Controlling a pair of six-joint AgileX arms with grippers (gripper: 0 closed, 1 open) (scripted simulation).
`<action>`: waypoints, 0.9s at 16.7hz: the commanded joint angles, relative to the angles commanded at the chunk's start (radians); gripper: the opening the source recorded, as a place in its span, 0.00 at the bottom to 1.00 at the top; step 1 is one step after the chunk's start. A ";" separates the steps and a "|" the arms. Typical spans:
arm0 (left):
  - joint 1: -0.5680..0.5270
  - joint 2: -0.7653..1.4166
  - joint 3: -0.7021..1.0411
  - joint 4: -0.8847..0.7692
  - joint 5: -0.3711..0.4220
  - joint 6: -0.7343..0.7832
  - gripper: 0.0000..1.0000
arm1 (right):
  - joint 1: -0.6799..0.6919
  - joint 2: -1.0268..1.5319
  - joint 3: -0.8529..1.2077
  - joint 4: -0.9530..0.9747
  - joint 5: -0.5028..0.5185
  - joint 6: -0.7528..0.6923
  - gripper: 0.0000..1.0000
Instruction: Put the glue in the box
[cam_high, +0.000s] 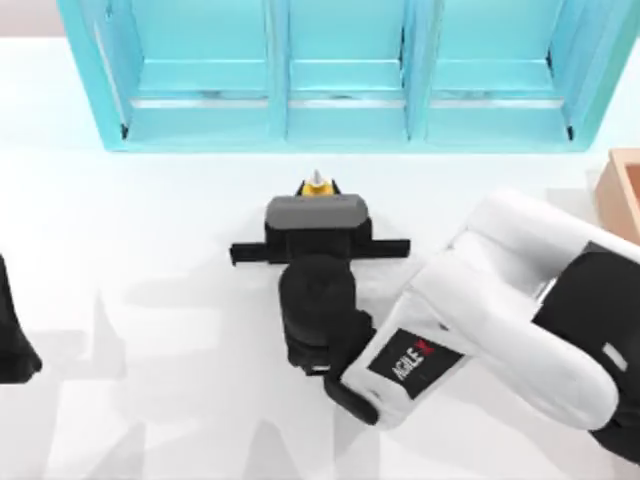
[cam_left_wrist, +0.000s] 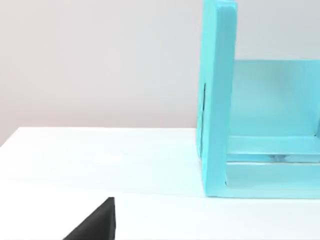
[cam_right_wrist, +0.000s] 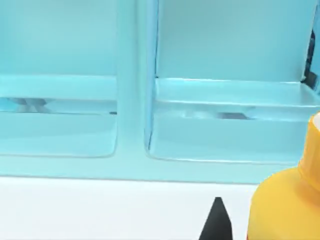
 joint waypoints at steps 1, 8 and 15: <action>0.000 0.000 0.000 0.000 0.000 0.000 1.00 | 0.001 -0.043 -0.007 -0.027 -0.001 0.001 0.00; 0.000 0.000 0.000 0.000 0.000 0.000 1.00 | 0.001 -0.252 -0.053 -0.181 0.002 0.005 0.00; 0.000 0.000 0.000 0.000 0.000 0.000 1.00 | -0.029 -0.280 -0.053 -0.155 -0.053 0.006 0.00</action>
